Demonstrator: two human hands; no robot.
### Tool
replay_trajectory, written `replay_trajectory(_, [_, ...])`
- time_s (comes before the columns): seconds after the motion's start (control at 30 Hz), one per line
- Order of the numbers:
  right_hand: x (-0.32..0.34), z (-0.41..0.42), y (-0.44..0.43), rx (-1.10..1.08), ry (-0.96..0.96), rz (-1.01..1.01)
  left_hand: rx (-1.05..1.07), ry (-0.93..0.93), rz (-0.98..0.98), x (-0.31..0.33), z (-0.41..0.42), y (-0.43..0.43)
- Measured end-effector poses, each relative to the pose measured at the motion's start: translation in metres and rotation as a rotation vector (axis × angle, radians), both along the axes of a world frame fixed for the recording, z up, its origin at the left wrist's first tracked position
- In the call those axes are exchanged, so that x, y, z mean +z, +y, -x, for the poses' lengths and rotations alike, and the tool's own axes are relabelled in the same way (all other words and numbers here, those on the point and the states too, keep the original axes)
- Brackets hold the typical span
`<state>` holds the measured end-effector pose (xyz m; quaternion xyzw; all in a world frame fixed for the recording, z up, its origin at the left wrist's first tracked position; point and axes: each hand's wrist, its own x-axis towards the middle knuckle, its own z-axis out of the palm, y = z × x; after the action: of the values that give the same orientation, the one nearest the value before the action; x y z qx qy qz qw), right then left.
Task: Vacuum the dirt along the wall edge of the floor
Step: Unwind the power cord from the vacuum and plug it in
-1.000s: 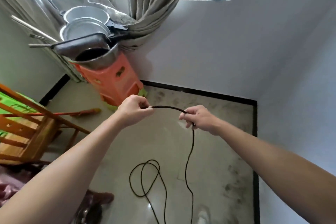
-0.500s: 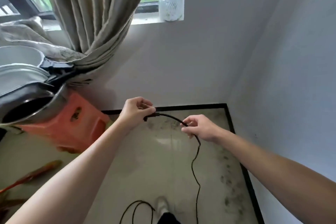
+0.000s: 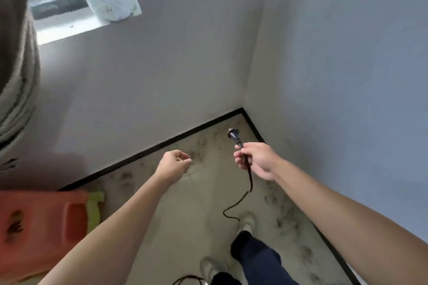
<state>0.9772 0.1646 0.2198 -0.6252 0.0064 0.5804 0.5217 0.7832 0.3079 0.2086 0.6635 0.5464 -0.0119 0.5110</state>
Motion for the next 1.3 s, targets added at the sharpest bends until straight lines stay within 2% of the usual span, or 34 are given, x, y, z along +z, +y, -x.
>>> replay_trajectory(0.1, [-0.023,-0.036,0.002,-0.238,0.246,0.007,-0.115,0.030,0.092,-0.030,-0.052,-0.011])
replay_trajectory(0.27, [-0.064,-0.103,0.019,-0.541,0.429,-0.037,-0.243,0.032,0.204,-0.077,-0.141,-0.018])
replay_trajectory(0.43, [-0.100,-0.162,0.021,-0.765,0.572,-0.120,-0.728,0.106,0.282,-0.149,-0.204,-0.033])
replay_trajectory(0.5, [-0.125,-0.177,0.018,-0.842,0.550,-0.089,-0.832,0.149,0.355,-0.176,-0.217,-0.043])
replay_trajectory(0.6, [-0.182,-0.193,0.011,-0.944,0.416,0.106,-0.850,0.162,0.349,-0.225,-0.219,-0.040])
replay_trajectory(0.73, [-0.275,-0.198,-0.008,-0.855,0.302,0.419,-0.842,0.267,0.258,-0.289,-0.206,-0.006])
replay_trajectory(0.83, [-0.328,-0.202,-0.012,-0.805,0.203,0.544,-0.847,0.296,0.240,-0.336,-0.204,0.022])
replay_trajectory(1.03, [-0.407,-0.223,-0.002,-0.906,0.158,0.573,-0.801,0.203,0.216,-0.400,-0.217,0.046])
replay_trajectory(1.3, [-0.465,-0.270,0.011,-0.912,0.071,0.547,-0.731,0.070,0.278,-0.446,-0.254,0.045])
